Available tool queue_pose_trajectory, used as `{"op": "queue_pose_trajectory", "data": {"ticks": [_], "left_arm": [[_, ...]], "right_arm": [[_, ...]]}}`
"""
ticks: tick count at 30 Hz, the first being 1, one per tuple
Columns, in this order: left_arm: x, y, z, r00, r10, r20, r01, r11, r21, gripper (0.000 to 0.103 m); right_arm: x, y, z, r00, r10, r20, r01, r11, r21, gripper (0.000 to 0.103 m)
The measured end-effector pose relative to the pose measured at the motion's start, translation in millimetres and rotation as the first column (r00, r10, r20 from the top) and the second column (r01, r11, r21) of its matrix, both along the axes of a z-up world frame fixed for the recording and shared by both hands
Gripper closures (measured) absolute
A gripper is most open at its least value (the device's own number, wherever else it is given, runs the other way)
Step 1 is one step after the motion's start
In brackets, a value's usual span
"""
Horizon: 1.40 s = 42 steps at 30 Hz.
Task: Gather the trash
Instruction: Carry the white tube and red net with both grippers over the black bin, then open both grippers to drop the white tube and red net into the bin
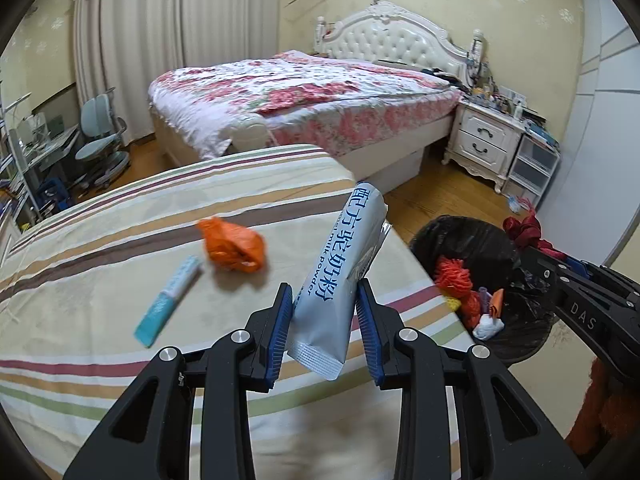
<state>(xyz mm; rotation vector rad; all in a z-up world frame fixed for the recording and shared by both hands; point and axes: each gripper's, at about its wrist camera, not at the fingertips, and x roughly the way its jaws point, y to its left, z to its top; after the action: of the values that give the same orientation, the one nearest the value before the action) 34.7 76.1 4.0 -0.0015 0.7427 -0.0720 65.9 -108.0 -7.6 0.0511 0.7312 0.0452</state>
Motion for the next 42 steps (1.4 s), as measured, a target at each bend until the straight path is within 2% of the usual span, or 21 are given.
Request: {"op": "queue_pose_trajectory", "data": {"ticks": [8,19,34,36,37,39,41,42], "left_arm": [[21.2,-48.8,-10.1,0.997,-0.078,-0.016,0.079,0.997,0.018,0.069],[47.7,-100.4,-15.5,0.990,-0.142,-0.011,0.142,0.989,0.039,0.069],[66.2,-132.2,-29.6,0.984,-0.176,-0.040,0.178,0.981,0.075,0.069],[66.9,-134.2,-31.1,0.983,-0.180,-0.047,0.183,0.980,0.078,0.067],[67.8,-135.0,-32.1,0.982,-0.182,-0.054,0.186,0.979,0.077,0.066],[69.7,-136.1,-34.0,0.981,-0.181,-0.066,0.186,0.980,0.078,0.057],[69.9,-135.9,-34.3,0.982,-0.178,-0.068,0.182,0.981,0.070,0.047],[69.4,-135.8,-34.2,0.982,-0.175,-0.066,0.180,0.981,0.069,0.045]], "right_arm": [[10.0,-37.1,-9.6,0.997,-0.079,-0.019,0.080,0.997,0.012,0.079],[25.6,-71.1,-16.4,0.989,-0.145,-0.031,0.145,0.989,0.022,0.079],[36.8,-91.3,-30.3,0.981,-0.186,-0.062,0.188,0.982,0.033,0.078],[37.4,-91.1,-30.9,0.979,-0.192,-0.062,0.194,0.981,0.028,0.076],[37.6,-91.7,-31.2,0.978,-0.198,-0.061,0.200,0.979,0.028,0.071],[36.9,-92.9,-30.4,0.977,-0.208,-0.056,0.210,0.977,0.032,0.061],[36.0,-94.0,-30.5,0.976,-0.212,-0.053,0.213,0.977,0.029,0.060],[35.5,-94.4,-30.1,0.975,-0.214,-0.052,0.216,0.976,0.025,0.059]]}}
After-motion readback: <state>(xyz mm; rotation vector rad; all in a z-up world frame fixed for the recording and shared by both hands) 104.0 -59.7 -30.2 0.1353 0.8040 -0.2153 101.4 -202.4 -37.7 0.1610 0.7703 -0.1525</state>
